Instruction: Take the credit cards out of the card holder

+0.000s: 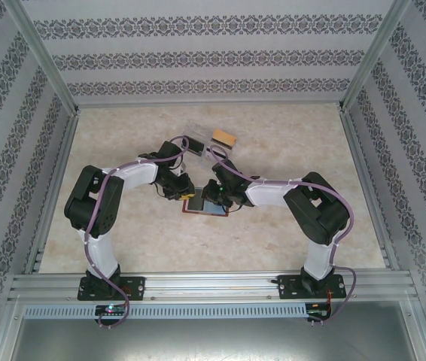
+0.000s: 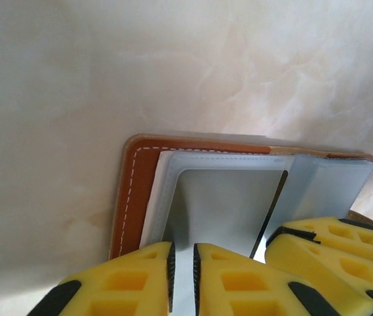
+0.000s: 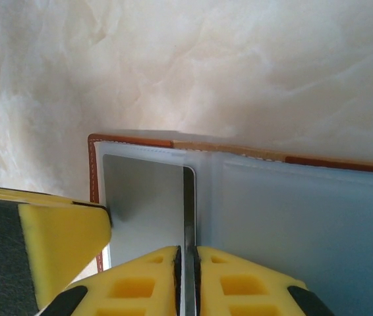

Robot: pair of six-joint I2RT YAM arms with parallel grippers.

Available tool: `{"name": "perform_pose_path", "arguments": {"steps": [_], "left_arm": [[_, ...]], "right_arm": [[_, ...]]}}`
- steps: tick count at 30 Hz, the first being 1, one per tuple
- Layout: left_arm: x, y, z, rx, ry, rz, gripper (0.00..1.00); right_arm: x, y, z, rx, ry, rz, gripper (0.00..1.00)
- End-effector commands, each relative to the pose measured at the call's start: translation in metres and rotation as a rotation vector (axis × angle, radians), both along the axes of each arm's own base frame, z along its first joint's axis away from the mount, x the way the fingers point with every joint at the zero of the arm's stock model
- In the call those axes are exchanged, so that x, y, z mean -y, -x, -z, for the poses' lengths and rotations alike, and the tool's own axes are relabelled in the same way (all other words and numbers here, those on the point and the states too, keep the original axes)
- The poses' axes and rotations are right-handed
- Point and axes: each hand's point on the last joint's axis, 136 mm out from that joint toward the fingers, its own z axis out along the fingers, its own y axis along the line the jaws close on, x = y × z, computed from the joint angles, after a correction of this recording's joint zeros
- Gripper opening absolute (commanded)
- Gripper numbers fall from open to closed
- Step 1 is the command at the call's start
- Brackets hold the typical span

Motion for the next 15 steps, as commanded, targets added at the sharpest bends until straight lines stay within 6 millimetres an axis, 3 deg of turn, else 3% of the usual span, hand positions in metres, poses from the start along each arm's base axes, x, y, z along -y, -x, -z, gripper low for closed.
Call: {"name": "perform_pose_path", "arguments": {"steps": [1, 10, 15], "left_arm": [[-0.002, 0.001, -0.009, 0.03, -0.036, 0.018, 0.21], [-0.003, 0.002, 0.001, 0.007, -0.046, 0.02, 0.2], [0.007, 0.007, 0.013, -0.041, 0.008, 0.03, 0.16]], "right_arm": [[0.001, -0.002, -0.004, 0.014, -0.017, -0.013, 0.17], [-0.002, 0.0, 0.001, -0.006, -0.024, -0.022, 0.17], [-0.002, 0.0, 0.005, -0.021, -0.027, -0.022, 0.17]]}}
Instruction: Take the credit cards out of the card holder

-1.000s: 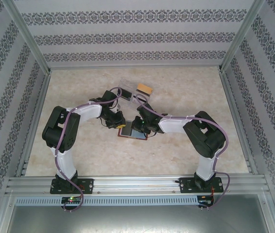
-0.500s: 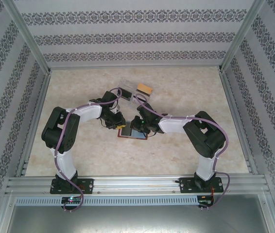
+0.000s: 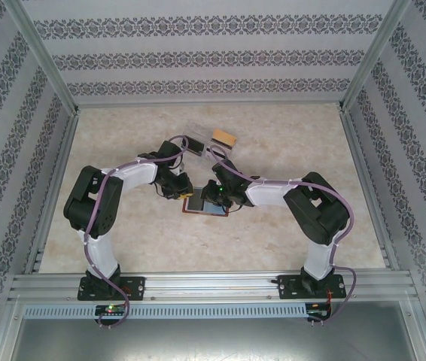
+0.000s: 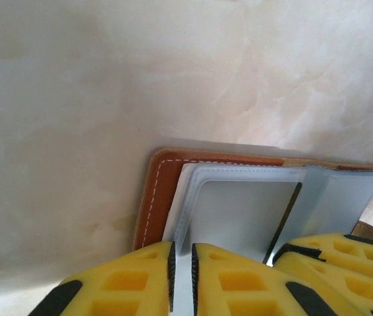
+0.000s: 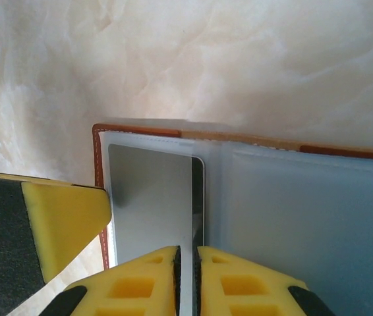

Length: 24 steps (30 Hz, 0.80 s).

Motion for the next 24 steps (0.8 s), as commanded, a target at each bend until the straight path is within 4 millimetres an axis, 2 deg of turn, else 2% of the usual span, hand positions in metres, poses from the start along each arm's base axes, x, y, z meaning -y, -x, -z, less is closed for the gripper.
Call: {"name": "perform_pose_path", "arguments": {"steps": [1, 10, 16, 19, 21, 24], "left_arm": [[0.009, 0.008, 0.011, -0.043, 0.025, 0.031, 0.16], [0.0, 0.01, 0.019, -0.056, -0.029, 0.023, 0.14], [-0.007, 0.012, 0.024, -0.057, -0.067, 0.02, 0.11], [-0.007, 0.011, 0.024, -0.057, -0.07, 0.021, 0.09], [-0.007, 0.012, 0.025, -0.059, -0.072, 0.023, 0.09], [-0.006, 0.011, 0.024, -0.059, -0.063, 0.021, 0.09]], "right_arm": [[0.0, -0.002, 0.006, -0.009, -0.008, -0.01, 0.17], [0.006, -0.003, 0.007, -0.01, -0.037, 0.014, 0.18], [0.021, -0.004, 0.002, 0.019, -0.008, 0.056, 0.19], [0.022, -0.004, 0.003, 0.019, -0.011, 0.053, 0.16], [0.019, -0.003, 0.006, 0.009, -0.02, 0.046, 0.1], [0.014, -0.002, 0.009, -0.004, -0.037, 0.032, 0.1]]}}
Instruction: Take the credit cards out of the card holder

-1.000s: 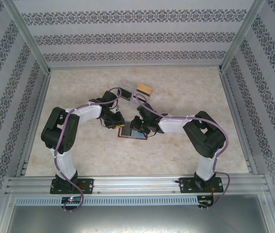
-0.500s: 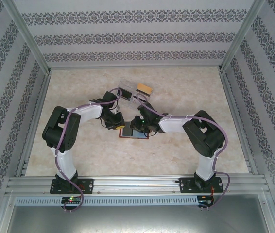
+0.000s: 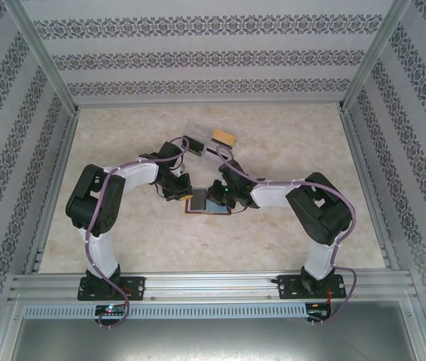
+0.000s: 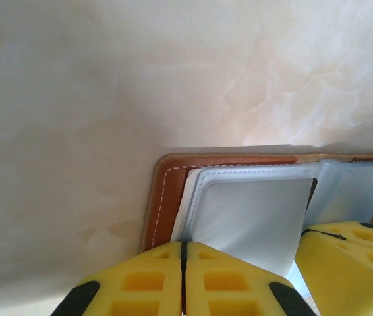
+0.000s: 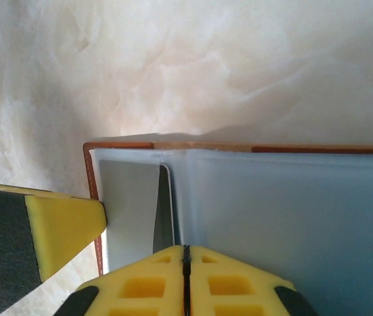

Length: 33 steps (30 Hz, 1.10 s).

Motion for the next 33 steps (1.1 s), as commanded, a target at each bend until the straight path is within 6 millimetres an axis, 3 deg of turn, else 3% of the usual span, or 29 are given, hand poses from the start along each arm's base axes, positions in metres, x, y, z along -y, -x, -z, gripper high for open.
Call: {"name": "perform_pose_path", "arguments": {"steps": [1, 23, 28, 33], "left_arm": [[-0.006, 0.009, 0.019, -0.042, -0.064, 0.019, 0.09], [-0.004, 0.011, 0.02, -0.049, -0.049, 0.023, 0.09], [-0.005, 0.012, 0.02, -0.05, -0.052, 0.024, 0.11], [-0.005, 0.01, 0.016, -0.035, -0.053, 0.024, 0.19]], "right_arm": [[-0.002, 0.0, 0.005, -0.014, -0.013, -0.002, 0.11], [-0.02, 0.0, -0.005, 0.014, -0.112, -0.056, 0.17], [-0.016, 0.0, -0.004, 0.019, -0.096, -0.043, 0.09], [0.002, -0.002, -0.006, 0.045, -0.04, 0.001, 0.01]]}}
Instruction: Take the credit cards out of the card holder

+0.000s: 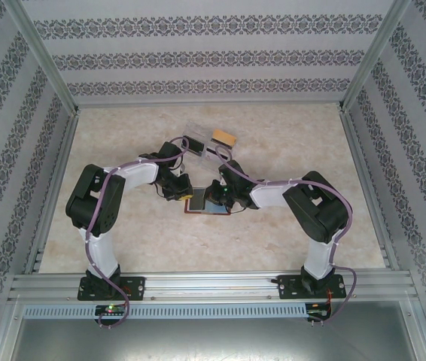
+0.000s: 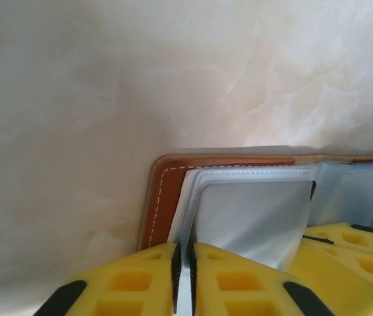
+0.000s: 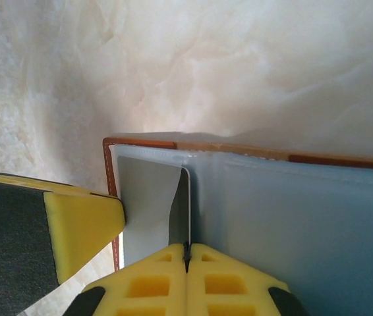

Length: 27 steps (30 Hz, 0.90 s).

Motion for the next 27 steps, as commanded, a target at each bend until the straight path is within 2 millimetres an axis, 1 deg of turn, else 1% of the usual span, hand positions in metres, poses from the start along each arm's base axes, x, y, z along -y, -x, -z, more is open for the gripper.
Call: {"name": "perform_pose_path", "arguments": {"steps": [1, 3, 6, 9, 14, 17, 20, 22, 24, 27], "left_arm": [[-0.005, 0.01, 0.014, -0.037, -0.052, 0.018, 0.21], [-0.004, 0.009, 0.013, -0.033, -0.05, 0.018, 0.24], [-0.002, 0.008, 0.008, -0.023, -0.038, 0.022, 0.24], [0.0, 0.005, 0.0, -0.006, -0.027, 0.035, 0.24], [0.008, -0.004, -0.024, 0.044, 0.012, 0.06, 0.24], [0.012, -0.008, -0.038, 0.075, 0.04, 0.059, 0.25], [0.02, -0.01, -0.048, 0.097, 0.093, 0.066, 0.25], [0.026, -0.009, -0.052, 0.099, 0.133, 0.077, 0.25], [0.032, -0.008, -0.051, 0.091, 0.159, 0.088, 0.23], [0.038, -0.003, -0.043, 0.071, 0.163, 0.102, 0.21]], "right_arm": [[0.015, -0.002, -0.005, 0.038, 0.035, 0.04, 0.01], [0.021, -0.001, -0.006, 0.045, 0.053, 0.046, 0.01], [0.031, 0.002, -0.004, 0.046, 0.074, 0.064, 0.0], [0.034, 0.003, -0.003, 0.047, 0.075, 0.065, 0.0], [0.034, 0.002, -0.01, 0.075, 0.062, 0.059, 0.0], [0.038, 0.001, -0.017, 0.106, 0.061, 0.063, 0.0], [0.041, 0.0, -0.025, 0.139, 0.054, 0.063, 0.0], [0.042, 0.0, -0.029, 0.149, 0.05, 0.061, 0.0], [0.041, 0.0, -0.032, 0.154, 0.042, 0.052, 0.0], [0.041, -0.001, -0.031, 0.151, 0.04, 0.053, 0.0]]}}
